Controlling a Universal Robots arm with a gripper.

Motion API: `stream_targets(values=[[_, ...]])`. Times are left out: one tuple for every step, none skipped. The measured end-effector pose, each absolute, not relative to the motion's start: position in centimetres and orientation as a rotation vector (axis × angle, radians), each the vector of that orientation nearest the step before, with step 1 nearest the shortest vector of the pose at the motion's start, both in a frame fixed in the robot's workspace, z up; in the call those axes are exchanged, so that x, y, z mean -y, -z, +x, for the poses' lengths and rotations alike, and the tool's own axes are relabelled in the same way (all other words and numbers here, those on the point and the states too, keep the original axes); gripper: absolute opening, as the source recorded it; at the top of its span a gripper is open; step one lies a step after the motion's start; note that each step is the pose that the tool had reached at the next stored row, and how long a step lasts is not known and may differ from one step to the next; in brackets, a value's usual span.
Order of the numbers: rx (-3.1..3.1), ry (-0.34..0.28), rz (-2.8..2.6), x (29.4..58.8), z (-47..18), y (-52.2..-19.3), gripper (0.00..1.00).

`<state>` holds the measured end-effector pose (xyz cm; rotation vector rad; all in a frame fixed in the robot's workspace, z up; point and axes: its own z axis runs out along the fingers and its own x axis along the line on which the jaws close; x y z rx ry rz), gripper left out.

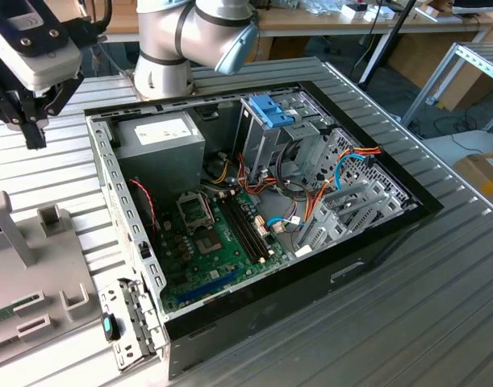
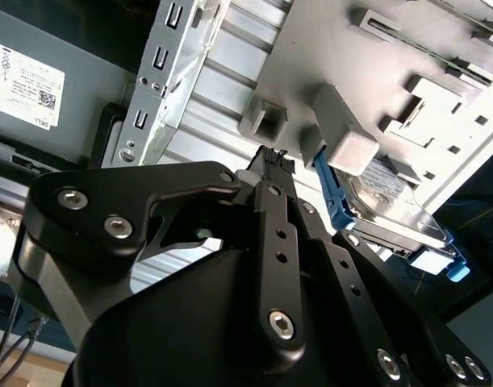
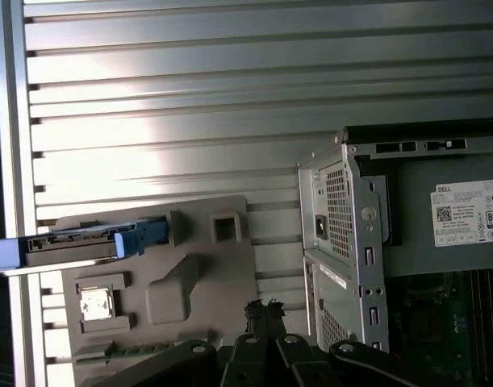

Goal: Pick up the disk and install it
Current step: 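Reach for the disk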

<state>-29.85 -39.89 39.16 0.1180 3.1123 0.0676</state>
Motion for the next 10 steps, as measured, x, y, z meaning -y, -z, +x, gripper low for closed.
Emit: stream_targets(values=[[-3.112, -0.068, 0.118, 39.9, -30.2, -39.1, 0.11], [-3.112, -0.068, 0.118, 39.9, -30.6, -39.1, 0.11], [-3.112, -0.068, 0.118, 39.9, -30.8, -39.1, 0.11], [-3.112, -0.068, 0.118, 39.9, -31.0, -39.1, 0.11], [-3.112, -0.068, 0.118, 39.9, -31.1, -39.1, 0.11], [-3.112, -0.068, 0.118, 39.9, -31.1, -39.1, 0.11], [-3.112, -0.068, 0.118, 39.9, -31.2, -39.1, 0.11], [-3.112, -0.068, 0.118, 39.9, -31.2, -39.1, 0.11], [-3.112, -0.068, 0.118, 39.9, -31.2, -39.1, 0.11], [-3.112, -0.068, 0.118, 39.9, -31.2, -39.1, 0.11]])
